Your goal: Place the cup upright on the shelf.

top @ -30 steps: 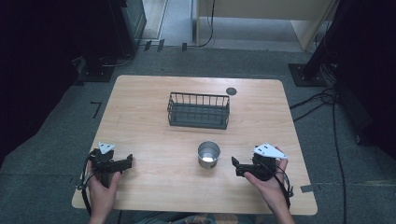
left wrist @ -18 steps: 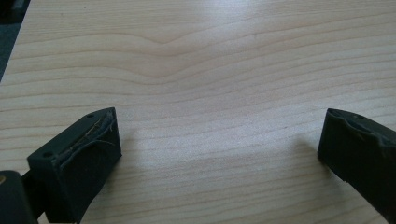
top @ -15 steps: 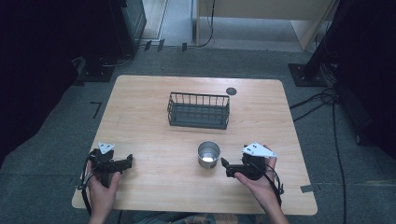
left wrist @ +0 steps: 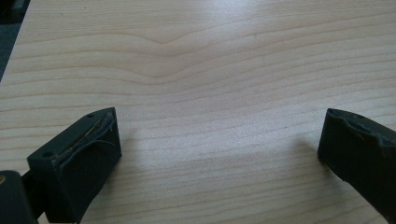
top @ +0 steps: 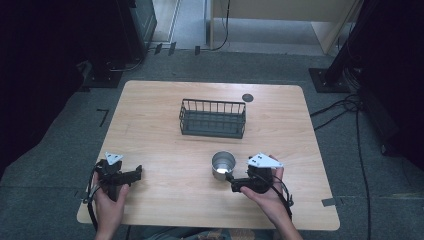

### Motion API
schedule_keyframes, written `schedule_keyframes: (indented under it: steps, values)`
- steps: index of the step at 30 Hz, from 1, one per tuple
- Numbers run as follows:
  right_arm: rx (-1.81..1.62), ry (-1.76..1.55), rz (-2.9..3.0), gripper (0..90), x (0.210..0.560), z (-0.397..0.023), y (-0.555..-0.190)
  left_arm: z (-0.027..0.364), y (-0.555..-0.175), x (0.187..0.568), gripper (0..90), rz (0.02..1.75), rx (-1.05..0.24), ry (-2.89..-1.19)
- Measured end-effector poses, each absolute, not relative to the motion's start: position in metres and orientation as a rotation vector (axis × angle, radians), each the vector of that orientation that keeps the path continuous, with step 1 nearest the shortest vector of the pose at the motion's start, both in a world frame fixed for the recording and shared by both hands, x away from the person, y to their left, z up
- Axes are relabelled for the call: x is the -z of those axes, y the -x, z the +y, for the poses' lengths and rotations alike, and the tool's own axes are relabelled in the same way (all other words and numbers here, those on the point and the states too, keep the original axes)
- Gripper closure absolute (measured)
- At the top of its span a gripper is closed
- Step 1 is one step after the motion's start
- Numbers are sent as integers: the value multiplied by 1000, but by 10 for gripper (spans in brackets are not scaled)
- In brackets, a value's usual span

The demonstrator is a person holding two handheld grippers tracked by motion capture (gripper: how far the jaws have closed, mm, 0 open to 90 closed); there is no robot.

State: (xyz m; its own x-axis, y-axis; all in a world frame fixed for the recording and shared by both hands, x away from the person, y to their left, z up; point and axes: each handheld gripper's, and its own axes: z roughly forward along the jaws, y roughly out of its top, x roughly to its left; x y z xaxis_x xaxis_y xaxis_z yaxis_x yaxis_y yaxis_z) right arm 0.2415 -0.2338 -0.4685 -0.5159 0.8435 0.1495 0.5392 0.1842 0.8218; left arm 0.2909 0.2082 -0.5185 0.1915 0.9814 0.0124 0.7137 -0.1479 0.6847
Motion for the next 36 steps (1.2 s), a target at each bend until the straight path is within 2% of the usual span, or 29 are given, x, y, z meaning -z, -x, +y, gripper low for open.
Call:
schedule_keyframes:
  steps: [28, 36]
  values:
    - [-1145, -1236, 2190, 0, 481, -189, -257, 208, -291, 518, 0, 1580, -640, -1927]
    - [-1097, -1248, 2183, 84, 485, -184, -262, 208, -291, 518, 0, 1580, -640, -1927]
